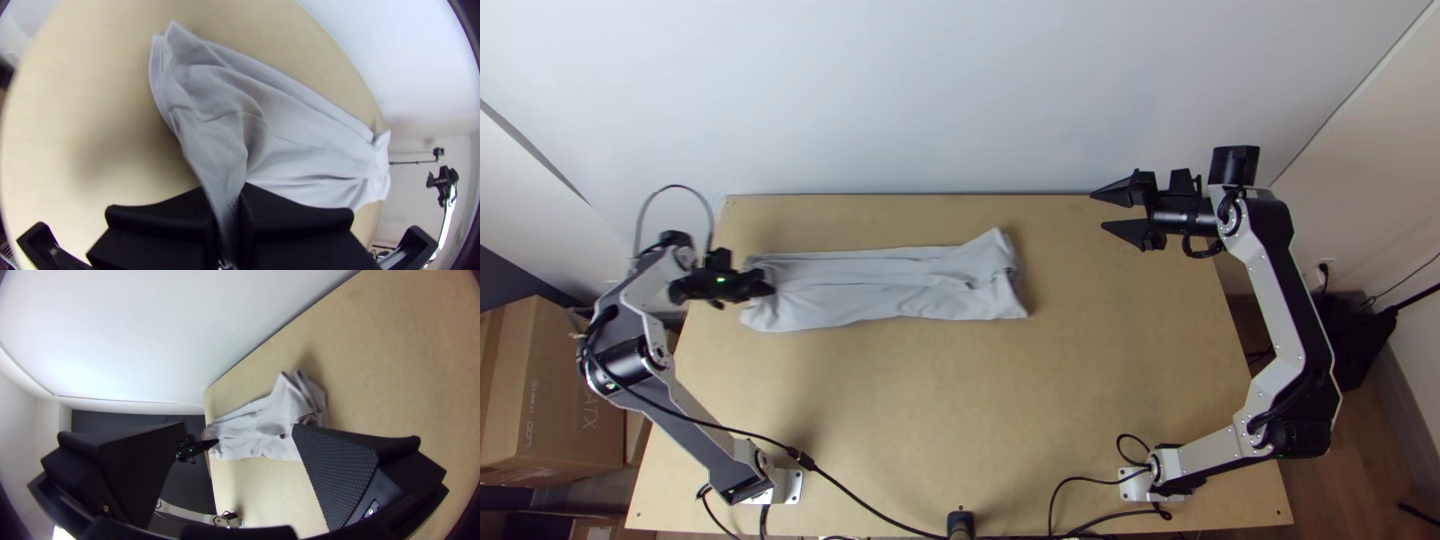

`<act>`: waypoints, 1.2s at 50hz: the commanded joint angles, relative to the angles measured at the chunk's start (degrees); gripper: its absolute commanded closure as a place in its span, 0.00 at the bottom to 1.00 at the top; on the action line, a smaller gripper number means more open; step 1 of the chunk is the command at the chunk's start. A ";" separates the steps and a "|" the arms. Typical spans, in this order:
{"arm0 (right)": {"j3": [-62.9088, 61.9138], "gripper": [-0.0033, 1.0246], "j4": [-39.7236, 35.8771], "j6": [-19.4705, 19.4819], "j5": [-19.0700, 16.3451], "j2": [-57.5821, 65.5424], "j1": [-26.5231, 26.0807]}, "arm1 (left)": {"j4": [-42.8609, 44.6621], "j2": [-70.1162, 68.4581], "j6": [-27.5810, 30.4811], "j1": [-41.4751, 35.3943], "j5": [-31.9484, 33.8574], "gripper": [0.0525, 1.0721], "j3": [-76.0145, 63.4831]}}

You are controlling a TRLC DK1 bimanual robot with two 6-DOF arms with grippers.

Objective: Fold the t-shirt

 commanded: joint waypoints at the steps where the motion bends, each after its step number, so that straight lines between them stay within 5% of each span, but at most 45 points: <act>1: -1.81 0.04 0.05 -1.26 0.95 -2.42 -0.29 | -2.41 -0.41 5.18 5.22 -3.03 0.98 6.02; 15: -3.65 0.04 -0.12 -3.81 6.40 -4.88 -0.73 | -3.90 -7.26 11.16 6.27 -20.70 0.98 9.45; 30: -6.47 0.04 -0.74 -6.09 8.95 -8.58 -1.34 | -3.20 -19.21 11.95 -13.24 -44.34 0.98 6.37; 42: -7.70 0.04 -1.79 -7.50 8.86 -11.04 -3.10 | -3.81 -19.92 7.82 -34.51 -58.40 0.98 8.74; 60: -13.59 0.04 -2.49 -9.26 8.86 -15.52 -5.04 | -16.12 -2.25 -8.09 -57.10 -66.40 0.98 27.38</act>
